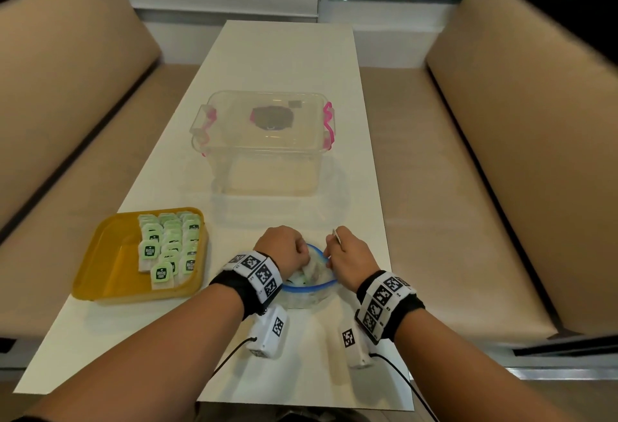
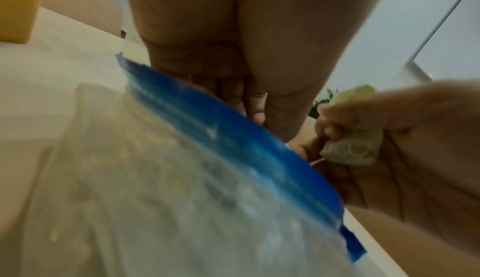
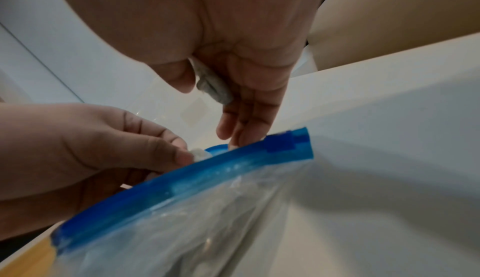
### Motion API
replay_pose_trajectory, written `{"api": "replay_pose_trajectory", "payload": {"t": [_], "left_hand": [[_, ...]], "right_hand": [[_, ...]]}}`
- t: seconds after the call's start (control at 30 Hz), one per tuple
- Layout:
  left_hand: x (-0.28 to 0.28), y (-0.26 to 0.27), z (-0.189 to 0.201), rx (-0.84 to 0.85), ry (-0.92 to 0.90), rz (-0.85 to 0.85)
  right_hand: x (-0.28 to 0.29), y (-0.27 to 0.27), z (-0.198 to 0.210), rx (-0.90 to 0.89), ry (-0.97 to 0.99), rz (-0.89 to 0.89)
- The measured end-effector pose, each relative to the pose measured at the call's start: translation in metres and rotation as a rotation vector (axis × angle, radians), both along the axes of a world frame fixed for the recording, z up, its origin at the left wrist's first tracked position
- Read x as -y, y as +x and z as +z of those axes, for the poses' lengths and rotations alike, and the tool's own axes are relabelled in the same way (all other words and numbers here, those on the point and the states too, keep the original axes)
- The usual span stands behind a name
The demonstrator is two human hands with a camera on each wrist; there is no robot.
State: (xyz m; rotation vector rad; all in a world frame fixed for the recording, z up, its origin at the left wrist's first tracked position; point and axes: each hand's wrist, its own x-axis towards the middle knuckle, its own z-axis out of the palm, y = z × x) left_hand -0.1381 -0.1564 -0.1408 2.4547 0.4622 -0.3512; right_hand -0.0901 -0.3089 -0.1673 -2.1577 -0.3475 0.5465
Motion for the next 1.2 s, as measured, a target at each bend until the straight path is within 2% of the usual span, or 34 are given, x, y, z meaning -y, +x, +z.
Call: {"api": "replay_pose_trajectory", "payload": {"t": [0.13, 0.23, 0.4, 0.6, 0.67, 0.8, 0.97, 1.07, 1.2], "left_hand": [[-0.019, -0.008, 0.015, 0.181, -0.159, -0.001], [-0.033, -0.011, 0.030, 0.229, -0.168, -0.066], [-0.056, -0.019, 0.054, 0.185, -0.069, -0.175], [-0.090, -0.025, 0.079, 0.180, 0.264, -0.254], [-0.104, -0.027, 0.086, 0.151, 0.306, -0.261], [-0.128, -0.031, 0.103, 0.098, 0.250, -0.272], [-0.159, -0.043, 0.112, 0.239, 0.192, -0.229], [-0.179, -0.049, 0.111, 0.234, 0.172, -0.197], [-0.199, -0.059, 0.112, 0.263, 0.117, -0.168]], "right_hand": [[-0.003, 0.005, 0.008, 0.056, -0.046, 0.055], [-0.012, 0.005, 0.017, 0.110, 0.009, 0.078], [-0.032, 0.001, 0.030, 0.091, 0.154, 0.065], [-0.066, -0.011, 0.052, 0.001, 0.275, 0.099], [-0.080, -0.014, 0.058, 0.011, 0.291, 0.137], [-0.108, -0.017, 0.063, 0.061, 0.305, 0.160], [-0.146, -0.018, 0.067, 0.043, 0.329, 0.130], [-0.165, -0.023, 0.071, 0.015, 0.374, 0.103], [-0.187, -0.035, 0.073, -0.018, 0.361, 0.203]]}}
